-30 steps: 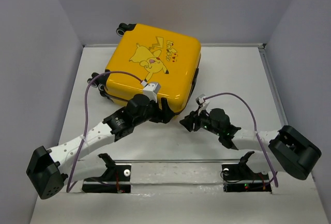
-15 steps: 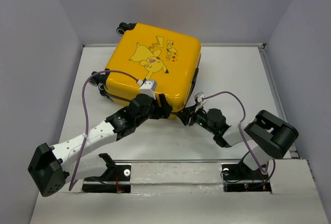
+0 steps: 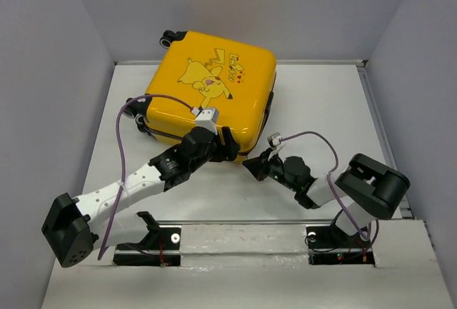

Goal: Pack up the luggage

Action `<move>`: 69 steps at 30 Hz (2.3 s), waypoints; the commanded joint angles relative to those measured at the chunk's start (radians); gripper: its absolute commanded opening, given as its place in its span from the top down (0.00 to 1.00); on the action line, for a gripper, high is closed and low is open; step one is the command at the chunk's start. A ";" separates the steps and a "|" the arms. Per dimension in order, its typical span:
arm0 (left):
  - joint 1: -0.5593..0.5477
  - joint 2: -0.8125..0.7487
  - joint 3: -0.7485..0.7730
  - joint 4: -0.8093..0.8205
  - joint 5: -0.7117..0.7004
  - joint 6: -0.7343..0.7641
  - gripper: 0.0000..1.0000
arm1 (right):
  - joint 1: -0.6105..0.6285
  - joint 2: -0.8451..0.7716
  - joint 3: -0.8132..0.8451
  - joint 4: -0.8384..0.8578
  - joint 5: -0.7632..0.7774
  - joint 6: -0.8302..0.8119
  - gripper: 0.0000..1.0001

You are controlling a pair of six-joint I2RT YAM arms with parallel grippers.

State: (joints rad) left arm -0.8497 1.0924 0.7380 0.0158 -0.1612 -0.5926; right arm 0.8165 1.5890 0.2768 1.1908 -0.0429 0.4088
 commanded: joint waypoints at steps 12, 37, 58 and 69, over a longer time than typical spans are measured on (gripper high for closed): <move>0.005 -0.006 0.109 0.116 -0.057 0.007 0.22 | 0.099 -0.320 0.005 -0.237 0.228 -0.073 0.52; 0.003 -0.011 0.067 0.144 -0.043 0.007 0.22 | -0.027 -0.090 0.081 0.035 0.071 -0.133 0.57; 0.003 0.122 0.165 0.210 -0.051 0.046 0.22 | 0.154 -0.034 -0.022 0.250 0.124 0.039 0.93; 0.003 0.273 0.466 0.092 -0.004 0.117 0.21 | 0.354 0.095 0.067 0.258 0.255 0.110 0.93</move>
State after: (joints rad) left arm -0.8822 1.3510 1.0439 -0.1440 -0.0559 -0.5732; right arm 1.0515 1.6520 0.3126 1.3186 0.4034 0.4782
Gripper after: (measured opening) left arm 0.786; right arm 0.076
